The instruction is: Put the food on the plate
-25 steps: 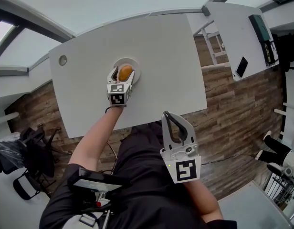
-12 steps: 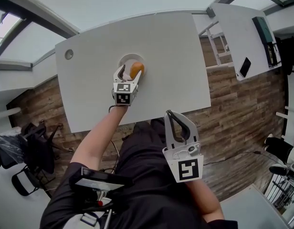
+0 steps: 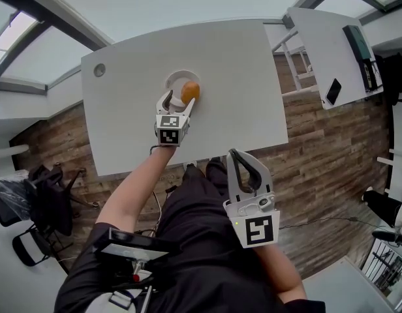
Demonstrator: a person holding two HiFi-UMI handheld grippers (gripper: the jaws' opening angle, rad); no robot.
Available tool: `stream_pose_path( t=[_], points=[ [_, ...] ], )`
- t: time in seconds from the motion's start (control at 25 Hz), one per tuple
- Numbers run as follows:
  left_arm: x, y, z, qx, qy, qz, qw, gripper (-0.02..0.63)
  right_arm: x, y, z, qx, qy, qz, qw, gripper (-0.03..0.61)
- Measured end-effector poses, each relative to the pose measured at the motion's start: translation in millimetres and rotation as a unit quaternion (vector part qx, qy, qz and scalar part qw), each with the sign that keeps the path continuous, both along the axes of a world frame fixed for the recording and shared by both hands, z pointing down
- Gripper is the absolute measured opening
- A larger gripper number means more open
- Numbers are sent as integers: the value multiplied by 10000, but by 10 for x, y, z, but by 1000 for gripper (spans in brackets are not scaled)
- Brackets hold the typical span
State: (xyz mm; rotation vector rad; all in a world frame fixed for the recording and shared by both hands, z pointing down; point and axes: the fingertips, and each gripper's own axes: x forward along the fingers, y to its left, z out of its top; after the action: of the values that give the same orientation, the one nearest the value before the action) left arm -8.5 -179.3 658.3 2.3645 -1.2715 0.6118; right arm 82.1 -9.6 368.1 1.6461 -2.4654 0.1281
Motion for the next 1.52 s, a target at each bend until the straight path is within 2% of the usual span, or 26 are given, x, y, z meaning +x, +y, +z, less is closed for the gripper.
stream_pose_path(
  t=[0.28,0.84,1.24,1.4,1.52],
  points=[
    [-38,104,-291,227,118,0,9997,316,-41,116,-65,85,-81,-71,9999,8],
    [-256,510,-564,397,286,-226,9985,316,-343,135,-221,368,-190,-401,9983,8],
    [-418,609,-845,549,497,-481,9961,316,-507,90,-235,294,-332,-554,9975,8],
    [-465,659,-960,436,568,-626,9955,316,-531,56,-233,255,-452,-601,9968,8],
    [-471,700,-1125,496,640,-633,9947,316,-541,34,-258,256,-495,-636,9964,8]
  ],
)
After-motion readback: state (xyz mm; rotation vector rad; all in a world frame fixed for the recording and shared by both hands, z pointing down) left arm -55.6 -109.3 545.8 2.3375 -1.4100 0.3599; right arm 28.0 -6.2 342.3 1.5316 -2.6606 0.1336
